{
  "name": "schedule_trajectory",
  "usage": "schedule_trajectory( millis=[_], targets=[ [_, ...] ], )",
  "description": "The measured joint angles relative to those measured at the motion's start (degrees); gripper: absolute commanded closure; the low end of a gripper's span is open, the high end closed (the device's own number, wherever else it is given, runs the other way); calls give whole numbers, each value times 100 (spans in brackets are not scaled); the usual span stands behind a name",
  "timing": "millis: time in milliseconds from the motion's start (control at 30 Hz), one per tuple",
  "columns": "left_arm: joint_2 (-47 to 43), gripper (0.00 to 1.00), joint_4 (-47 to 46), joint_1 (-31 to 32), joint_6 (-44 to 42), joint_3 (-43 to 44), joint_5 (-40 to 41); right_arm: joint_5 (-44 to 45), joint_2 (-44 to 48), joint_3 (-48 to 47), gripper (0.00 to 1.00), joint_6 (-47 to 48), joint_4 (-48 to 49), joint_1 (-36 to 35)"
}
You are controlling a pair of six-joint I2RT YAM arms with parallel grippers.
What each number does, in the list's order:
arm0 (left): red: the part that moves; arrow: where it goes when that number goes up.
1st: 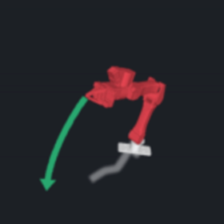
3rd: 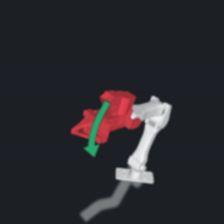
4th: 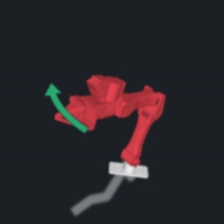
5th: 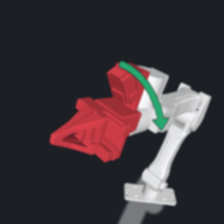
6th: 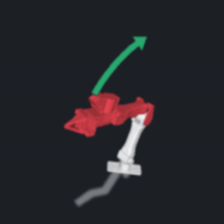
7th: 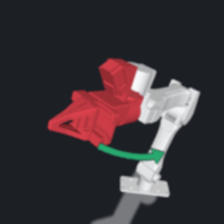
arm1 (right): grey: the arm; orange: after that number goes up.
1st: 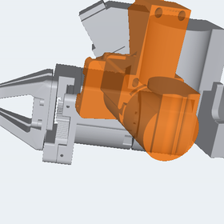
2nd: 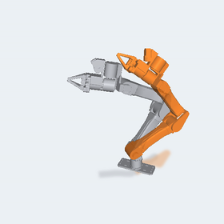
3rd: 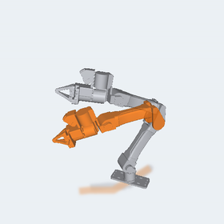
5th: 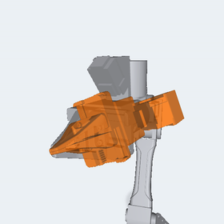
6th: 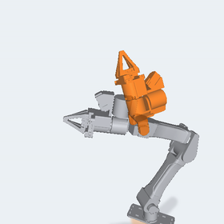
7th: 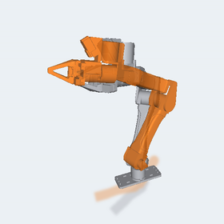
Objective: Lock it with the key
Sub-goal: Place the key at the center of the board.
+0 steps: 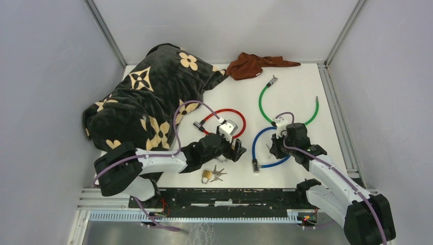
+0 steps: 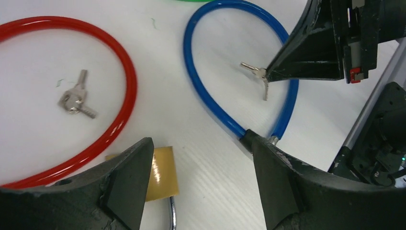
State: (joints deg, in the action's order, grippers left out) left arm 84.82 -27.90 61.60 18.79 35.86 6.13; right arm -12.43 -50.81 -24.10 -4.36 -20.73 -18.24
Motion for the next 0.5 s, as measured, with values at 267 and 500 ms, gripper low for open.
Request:
schedule_trajectory(
  millis=[267,500],
  targets=[
    [-1040,15,-702,-2,-240,-1161,656,-125,-564,-188,50,-153,-107,0],
    [-1840,14,-1241,-177,-236,-1897,798,404,-1412,-1670,40,160,-52,-2]
  ],
)
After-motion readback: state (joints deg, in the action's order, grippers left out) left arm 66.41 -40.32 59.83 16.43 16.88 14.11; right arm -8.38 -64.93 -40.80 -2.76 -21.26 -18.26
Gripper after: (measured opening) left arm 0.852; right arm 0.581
